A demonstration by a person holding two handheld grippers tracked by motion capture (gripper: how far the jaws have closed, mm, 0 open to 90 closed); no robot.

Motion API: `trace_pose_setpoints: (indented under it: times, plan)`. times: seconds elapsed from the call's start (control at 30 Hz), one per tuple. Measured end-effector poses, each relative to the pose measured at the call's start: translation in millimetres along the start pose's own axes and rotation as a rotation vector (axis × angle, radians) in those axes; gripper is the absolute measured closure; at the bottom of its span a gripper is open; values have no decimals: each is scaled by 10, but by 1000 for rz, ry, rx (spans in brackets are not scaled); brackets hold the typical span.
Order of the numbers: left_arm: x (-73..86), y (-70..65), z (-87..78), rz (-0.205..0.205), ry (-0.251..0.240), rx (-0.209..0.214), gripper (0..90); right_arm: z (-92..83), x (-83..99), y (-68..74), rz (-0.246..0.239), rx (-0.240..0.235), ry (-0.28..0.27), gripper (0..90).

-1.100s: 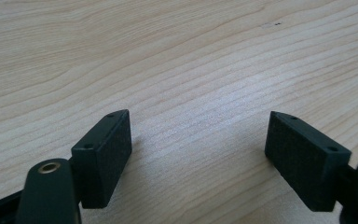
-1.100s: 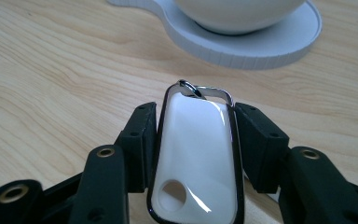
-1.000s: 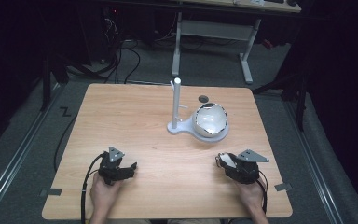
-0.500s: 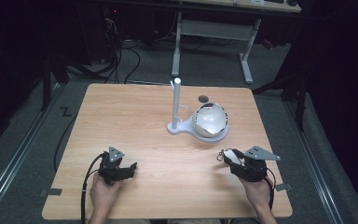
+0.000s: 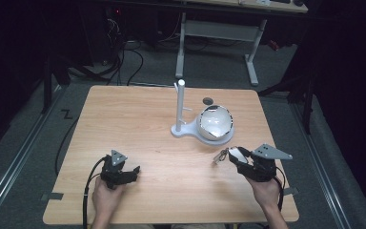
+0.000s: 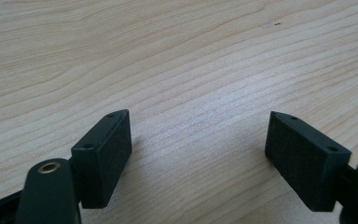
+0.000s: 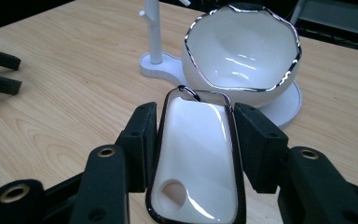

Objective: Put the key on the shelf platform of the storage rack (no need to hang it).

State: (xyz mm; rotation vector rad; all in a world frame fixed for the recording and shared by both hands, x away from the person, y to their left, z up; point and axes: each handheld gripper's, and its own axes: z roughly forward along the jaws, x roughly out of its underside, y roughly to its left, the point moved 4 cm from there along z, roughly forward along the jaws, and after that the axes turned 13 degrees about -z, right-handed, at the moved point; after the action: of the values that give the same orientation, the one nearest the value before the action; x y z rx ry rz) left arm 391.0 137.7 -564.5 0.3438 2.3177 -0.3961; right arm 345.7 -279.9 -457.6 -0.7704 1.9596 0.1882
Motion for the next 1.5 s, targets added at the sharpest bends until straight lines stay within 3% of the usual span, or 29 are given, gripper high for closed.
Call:
trace_pose_setpoints:
  times: [0.43,0.93,1.33,1.5]
  plan:
    - [0,-1,1,-1,-1,0,231,-21,-203,-85,14,-34,-50,521]
    - [0,-1,1,-1,-1,1,231,35,-492,-192,8,-73,-34,522]
    - [0,-1,1,-1,-1,1,232,98,-699,-346,6,-73,-37,522]
    - [0,-1,1,-2,-1,1,232,135,-745,-452,32,-58,-43,522]
